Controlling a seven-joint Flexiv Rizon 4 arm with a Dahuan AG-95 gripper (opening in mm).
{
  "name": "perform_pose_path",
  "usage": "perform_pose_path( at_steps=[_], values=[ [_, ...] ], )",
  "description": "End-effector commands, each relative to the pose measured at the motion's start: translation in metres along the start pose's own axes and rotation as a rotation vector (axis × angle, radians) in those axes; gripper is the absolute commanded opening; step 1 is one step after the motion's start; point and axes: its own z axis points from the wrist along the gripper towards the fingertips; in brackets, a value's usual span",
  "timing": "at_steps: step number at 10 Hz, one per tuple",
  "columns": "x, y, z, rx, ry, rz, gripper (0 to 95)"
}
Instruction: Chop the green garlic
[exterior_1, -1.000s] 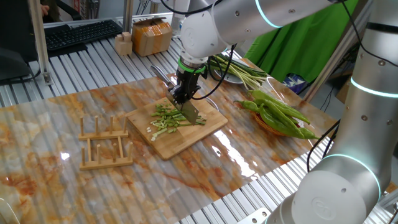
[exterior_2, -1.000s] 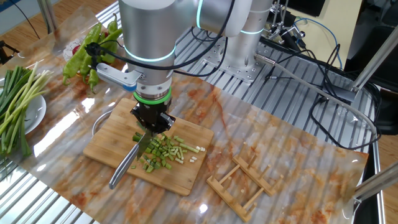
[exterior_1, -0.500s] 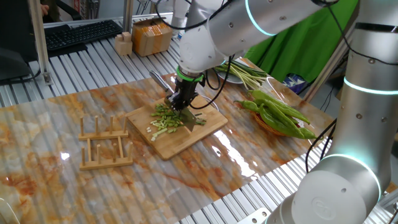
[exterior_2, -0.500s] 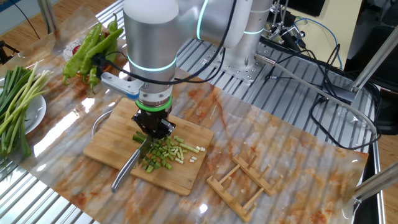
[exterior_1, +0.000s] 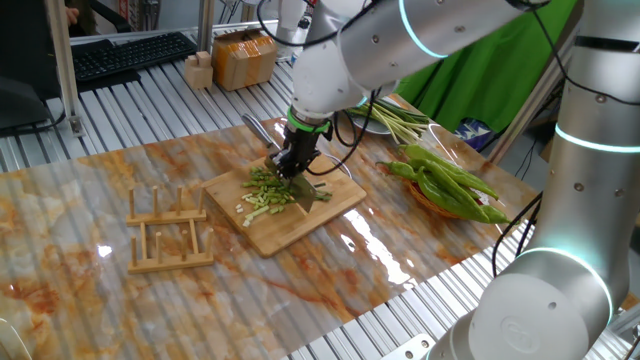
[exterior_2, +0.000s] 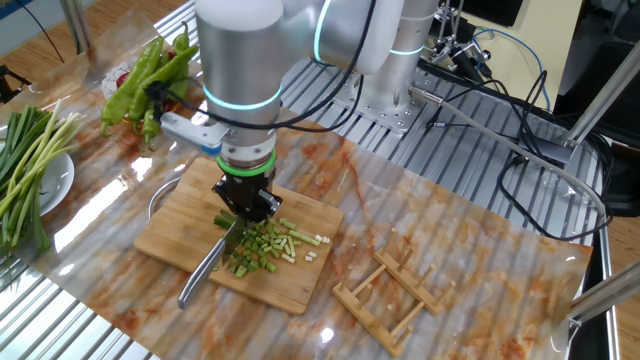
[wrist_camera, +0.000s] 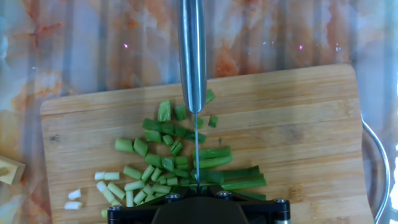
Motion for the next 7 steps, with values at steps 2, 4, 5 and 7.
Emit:
perform_pose_path(
  at_steps=[2,4,5,7],
  values=[
    [-0.002,0.001,-0.001,0.011,0.03,0.006,0.0],
    [-0.002,0.001,-0.013,0.023,0.041,0.002,0.0],
    [-0.002,0.001,-0.013,0.026,0.041,0.001,0.0],
    [-0.002,0.0,-0.014,0.026,0.036,0.005,0.0]
  ],
)
